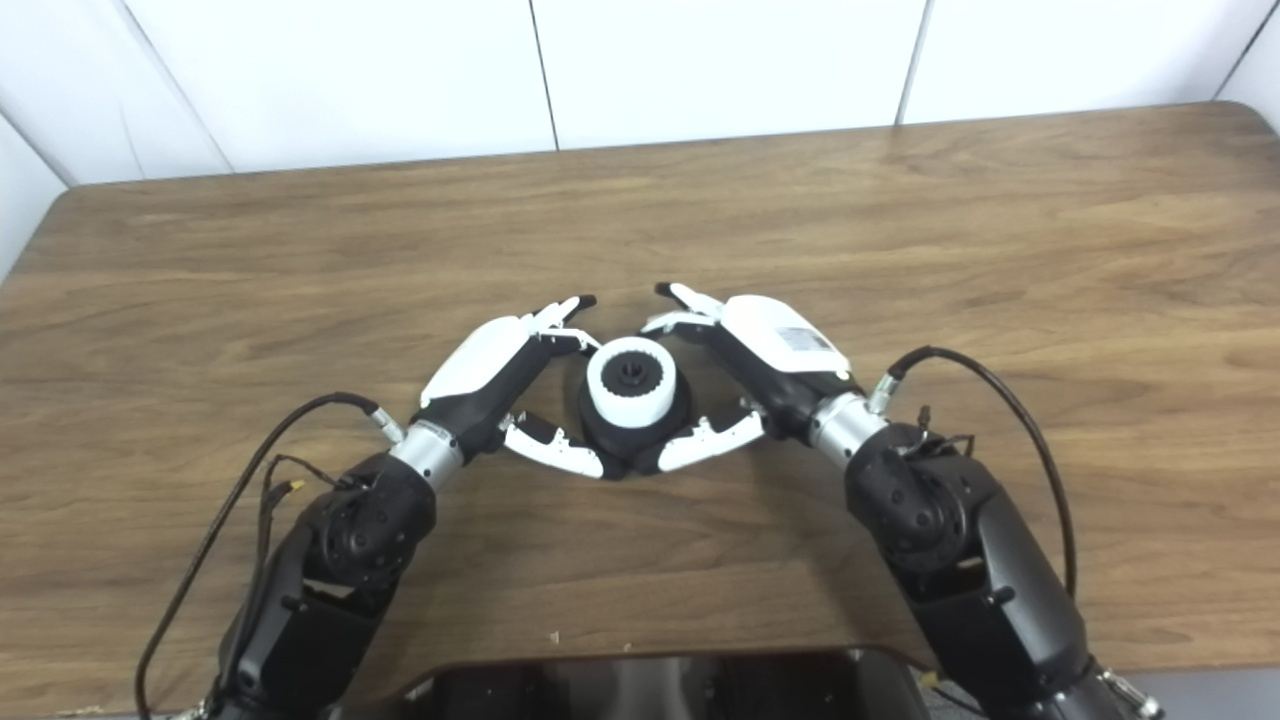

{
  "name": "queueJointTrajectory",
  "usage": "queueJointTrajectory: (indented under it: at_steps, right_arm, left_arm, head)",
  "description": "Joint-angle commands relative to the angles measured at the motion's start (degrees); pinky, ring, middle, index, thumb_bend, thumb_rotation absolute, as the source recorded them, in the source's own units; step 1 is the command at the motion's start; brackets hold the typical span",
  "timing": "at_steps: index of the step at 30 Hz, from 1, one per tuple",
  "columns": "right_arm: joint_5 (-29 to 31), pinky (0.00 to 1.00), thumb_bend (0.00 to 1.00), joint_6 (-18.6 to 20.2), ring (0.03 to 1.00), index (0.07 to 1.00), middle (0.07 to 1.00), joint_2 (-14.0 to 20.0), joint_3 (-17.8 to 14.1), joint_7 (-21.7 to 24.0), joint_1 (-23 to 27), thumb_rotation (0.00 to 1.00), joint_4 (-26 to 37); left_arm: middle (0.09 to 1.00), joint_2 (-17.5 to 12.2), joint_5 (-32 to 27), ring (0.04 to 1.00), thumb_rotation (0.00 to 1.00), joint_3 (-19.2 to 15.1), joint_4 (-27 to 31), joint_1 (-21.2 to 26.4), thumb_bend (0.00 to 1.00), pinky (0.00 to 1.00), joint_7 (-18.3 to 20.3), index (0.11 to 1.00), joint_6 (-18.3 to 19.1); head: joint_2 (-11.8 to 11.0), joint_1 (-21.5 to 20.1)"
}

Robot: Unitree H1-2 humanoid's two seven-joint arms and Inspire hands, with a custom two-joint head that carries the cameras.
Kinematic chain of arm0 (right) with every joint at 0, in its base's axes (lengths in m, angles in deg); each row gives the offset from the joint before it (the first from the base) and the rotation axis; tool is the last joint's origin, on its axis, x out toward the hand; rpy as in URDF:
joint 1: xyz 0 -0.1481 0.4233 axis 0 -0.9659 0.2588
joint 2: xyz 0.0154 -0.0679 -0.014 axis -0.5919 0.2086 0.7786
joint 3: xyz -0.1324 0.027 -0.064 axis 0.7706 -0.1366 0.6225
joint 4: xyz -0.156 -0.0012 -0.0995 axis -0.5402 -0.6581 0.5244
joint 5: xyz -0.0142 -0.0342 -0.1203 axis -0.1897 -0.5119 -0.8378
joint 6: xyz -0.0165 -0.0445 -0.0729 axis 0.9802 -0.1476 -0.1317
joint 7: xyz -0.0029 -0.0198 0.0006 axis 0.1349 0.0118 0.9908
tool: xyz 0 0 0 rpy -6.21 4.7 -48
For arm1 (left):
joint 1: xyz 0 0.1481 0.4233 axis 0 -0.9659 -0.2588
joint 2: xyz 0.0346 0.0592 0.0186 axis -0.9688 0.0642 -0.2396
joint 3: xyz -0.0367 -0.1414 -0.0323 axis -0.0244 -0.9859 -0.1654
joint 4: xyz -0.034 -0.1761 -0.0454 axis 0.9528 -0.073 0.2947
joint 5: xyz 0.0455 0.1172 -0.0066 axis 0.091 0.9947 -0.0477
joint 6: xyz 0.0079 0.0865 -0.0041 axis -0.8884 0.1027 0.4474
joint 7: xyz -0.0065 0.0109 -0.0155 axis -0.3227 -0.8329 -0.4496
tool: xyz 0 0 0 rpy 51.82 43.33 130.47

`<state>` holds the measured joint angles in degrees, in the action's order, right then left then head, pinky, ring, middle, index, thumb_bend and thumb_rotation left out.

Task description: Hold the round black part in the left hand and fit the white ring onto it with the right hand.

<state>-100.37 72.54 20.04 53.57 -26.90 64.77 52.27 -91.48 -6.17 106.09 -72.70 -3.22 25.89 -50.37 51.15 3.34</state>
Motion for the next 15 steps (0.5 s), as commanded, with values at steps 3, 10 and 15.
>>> queueJointTrajectory:
  at_steps: [3,10,15]
  right_arm:
    - [0.4,0.86,1.00,0.0,0.942,0.897,0.972,0.8,-1.5,-1.3,0.8,0.49,-0.1]
    - [0.5,0.90,1.00,1.0,0.947,0.910,0.976,0.8,-2.3,-1.7,0.5,0.47,-0.2]
    - [0.5,0.91,1.00,1.0,0.943,0.913,0.978,0.8,-2.8,-2.0,0.5,0.46,-0.4]
  left_arm:
    - [1.000,-0.4,-0.7,1.000,0.37,-0.5,1.9,2.4,0.99,1.00,-1.0,0.609,-1.2]
    - [1.000,-0.6,-0.9,1.000,0.36,-0.6,1.7,2.5,1.00,1.00,-1.1,0.605,-1.7]
    - [1.000,-0.7,-0.8,1.000,0.36,-0.6,1.5,2.5,0.99,1.00,-1.2,0.606,-1.9]
  head:
    - [0.0,-0.1]
    - [0.1,-0.7]
    - [0.1,-0.7]
